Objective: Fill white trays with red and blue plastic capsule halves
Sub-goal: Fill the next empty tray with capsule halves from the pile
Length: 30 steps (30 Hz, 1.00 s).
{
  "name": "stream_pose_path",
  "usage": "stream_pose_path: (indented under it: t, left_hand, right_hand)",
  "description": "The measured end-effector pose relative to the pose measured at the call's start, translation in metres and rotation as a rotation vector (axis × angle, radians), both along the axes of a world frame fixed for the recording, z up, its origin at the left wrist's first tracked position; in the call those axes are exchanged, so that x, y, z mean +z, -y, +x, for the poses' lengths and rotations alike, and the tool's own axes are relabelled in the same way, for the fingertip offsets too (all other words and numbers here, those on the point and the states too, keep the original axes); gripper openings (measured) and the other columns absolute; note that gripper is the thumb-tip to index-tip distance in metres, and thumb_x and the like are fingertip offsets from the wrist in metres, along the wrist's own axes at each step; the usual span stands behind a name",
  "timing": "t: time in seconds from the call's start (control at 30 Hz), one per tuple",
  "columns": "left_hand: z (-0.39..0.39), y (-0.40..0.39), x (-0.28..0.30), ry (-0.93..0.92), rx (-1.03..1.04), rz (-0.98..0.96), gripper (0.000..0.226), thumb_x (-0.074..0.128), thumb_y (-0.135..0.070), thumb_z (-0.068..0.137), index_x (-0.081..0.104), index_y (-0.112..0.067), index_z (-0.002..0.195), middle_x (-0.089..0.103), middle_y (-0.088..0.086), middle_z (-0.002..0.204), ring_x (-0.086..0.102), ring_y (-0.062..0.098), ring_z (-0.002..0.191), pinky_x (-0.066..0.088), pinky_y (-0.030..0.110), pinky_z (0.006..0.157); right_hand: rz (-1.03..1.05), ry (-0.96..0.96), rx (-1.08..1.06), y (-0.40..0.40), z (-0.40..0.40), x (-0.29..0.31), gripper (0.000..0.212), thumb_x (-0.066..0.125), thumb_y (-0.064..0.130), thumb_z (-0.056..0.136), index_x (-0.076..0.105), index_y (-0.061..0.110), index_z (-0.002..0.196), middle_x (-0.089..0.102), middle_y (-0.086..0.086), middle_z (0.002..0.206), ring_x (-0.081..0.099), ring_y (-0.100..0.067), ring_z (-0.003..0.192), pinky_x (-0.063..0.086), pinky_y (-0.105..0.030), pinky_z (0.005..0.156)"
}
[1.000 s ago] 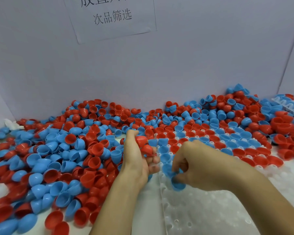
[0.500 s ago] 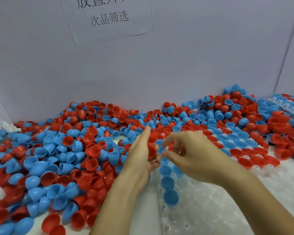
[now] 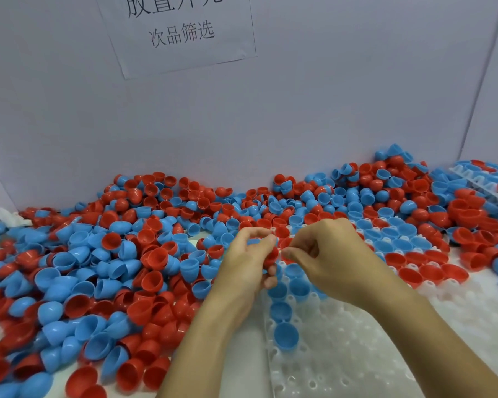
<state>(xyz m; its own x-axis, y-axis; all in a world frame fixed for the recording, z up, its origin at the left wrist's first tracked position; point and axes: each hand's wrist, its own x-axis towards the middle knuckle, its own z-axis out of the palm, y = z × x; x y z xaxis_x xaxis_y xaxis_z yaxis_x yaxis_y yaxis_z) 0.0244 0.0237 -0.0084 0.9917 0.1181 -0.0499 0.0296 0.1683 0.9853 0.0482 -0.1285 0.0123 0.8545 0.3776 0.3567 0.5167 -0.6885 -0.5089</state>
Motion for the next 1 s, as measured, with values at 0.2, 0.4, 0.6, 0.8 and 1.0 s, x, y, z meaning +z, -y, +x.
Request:
stream_pose_path:
  t: [0.2,0.4,0.6,0.8,1.0]
  left_hand:
    - [0.001,-0.004,0.0,0.129,0.099,-0.122,0.027,0.07,-0.026,0.086,0.072,-0.007,0.105,0.071,0.003,0.077,0.063,0.011,0.066,0.053,0.024,0.062]
    - [0.0,-0.003,0.0,0.12,-0.004,-0.022,0.042,0.063,-0.05,0.082,0.08,-0.013,0.094,0.075,-0.001,0.083,0.069,0.008,0.071,0.056,0.023,0.065]
    - [0.0,0.0,-0.003,0.13,-0.102,-0.015,0.051,0.062,-0.052,0.082,0.077,-0.009,0.105,0.076,0.011,0.108,0.073,0.025,0.101,0.057,0.041,0.088]
    - [-0.001,0.0,0.0,0.151,-0.116,-0.078,0.045,0.06,-0.05,0.087,0.08,-0.012,0.098,0.076,0.012,0.098,0.07,0.016,0.081,0.057,0.025,0.073]
    - [-0.002,0.0,-0.002,0.079,-0.146,-0.042,0.056,0.063,-0.058,0.079,0.078,-0.008,0.101,0.076,0.009,0.095,0.069,0.016,0.079,0.056,0.027,0.072]
  right_hand:
    - [0.169,-0.097,0.112,-0.008,-0.007,0.002,0.038,0.065,0.037,0.094,0.07,0.018,0.061,0.052,-0.003,0.048,0.037,-0.009,0.041,0.035,-0.017,0.043]
    - [0.282,0.035,0.094,0.006,-0.004,0.01,0.018,0.076,0.02,0.086,0.072,0.035,0.096,0.065,0.013,0.07,0.063,-0.008,0.066,0.052,-0.015,0.066]
    - [0.228,-0.001,0.113,0.002,-0.007,0.01,0.022,0.078,0.023,0.084,0.068,0.033,0.1,0.069,0.015,0.078,0.066,0.002,0.076,0.053,-0.01,0.067]
    - [0.14,0.019,0.143,0.003,-0.011,0.013,0.017,0.077,0.022,0.084,0.077,0.032,0.098,0.065,0.016,0.088,0.059,-0.001,0.083,0.049,-0.012,0.073]
    - [0.045,0.008,0.133,0.004,-0.013,0.019,0.005,0.08,0.02,0.083,0.081,0.025,0.084,0.066,0.009,0.07,0.061,-0.005,0.077,0.053,-0.016,0.068]
